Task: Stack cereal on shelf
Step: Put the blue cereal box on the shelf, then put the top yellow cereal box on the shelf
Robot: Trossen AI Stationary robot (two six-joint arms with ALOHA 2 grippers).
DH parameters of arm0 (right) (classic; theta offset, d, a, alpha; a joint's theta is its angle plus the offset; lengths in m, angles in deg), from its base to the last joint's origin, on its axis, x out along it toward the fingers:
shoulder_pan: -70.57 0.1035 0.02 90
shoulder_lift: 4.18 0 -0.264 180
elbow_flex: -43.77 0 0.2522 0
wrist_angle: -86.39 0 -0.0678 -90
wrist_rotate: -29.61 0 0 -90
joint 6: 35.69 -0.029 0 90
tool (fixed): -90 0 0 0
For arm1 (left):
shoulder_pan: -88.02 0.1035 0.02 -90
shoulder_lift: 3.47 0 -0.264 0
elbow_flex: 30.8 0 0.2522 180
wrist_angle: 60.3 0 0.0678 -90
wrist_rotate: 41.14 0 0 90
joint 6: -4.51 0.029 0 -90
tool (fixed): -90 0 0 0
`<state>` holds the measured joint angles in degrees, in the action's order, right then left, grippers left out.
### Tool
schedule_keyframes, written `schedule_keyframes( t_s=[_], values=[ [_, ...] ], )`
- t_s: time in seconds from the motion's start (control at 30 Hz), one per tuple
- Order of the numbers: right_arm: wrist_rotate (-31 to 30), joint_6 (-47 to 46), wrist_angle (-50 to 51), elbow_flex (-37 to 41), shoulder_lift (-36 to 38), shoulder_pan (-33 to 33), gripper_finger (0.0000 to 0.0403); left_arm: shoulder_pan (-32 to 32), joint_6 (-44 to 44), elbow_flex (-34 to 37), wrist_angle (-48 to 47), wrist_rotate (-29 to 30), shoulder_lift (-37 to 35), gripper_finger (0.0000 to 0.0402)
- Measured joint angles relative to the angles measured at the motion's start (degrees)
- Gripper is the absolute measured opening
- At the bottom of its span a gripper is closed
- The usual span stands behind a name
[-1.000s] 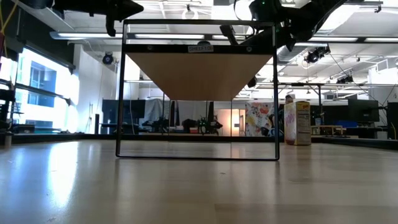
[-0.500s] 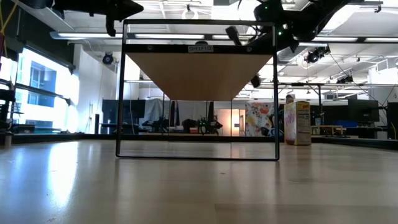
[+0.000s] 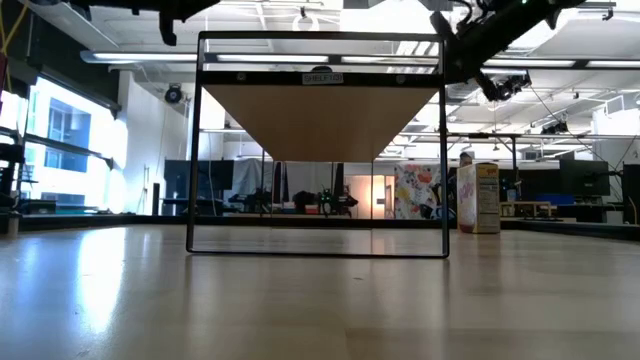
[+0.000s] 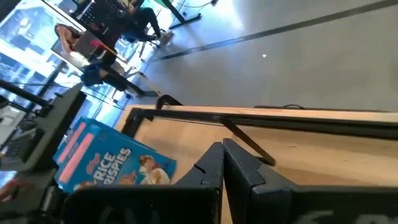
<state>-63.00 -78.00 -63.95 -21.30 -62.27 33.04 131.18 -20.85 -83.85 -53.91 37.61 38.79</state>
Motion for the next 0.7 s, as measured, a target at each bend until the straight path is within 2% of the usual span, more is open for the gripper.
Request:
schedule_keyframes(
  t_s=[0.6,0.7],
  values=[
    [-2.45,-0.65,-2.39,0.0,1.31,-0.31,0.0001,0.0,-1.42,0.0,0.02,0.04,0.38,0.0],
    [-1.27,1.28,-1.39,-0.5,1.05,-1.71,0.002,0.0,-1.41,0.0,0.02,0.04,0.38,0.0]
  ],
)
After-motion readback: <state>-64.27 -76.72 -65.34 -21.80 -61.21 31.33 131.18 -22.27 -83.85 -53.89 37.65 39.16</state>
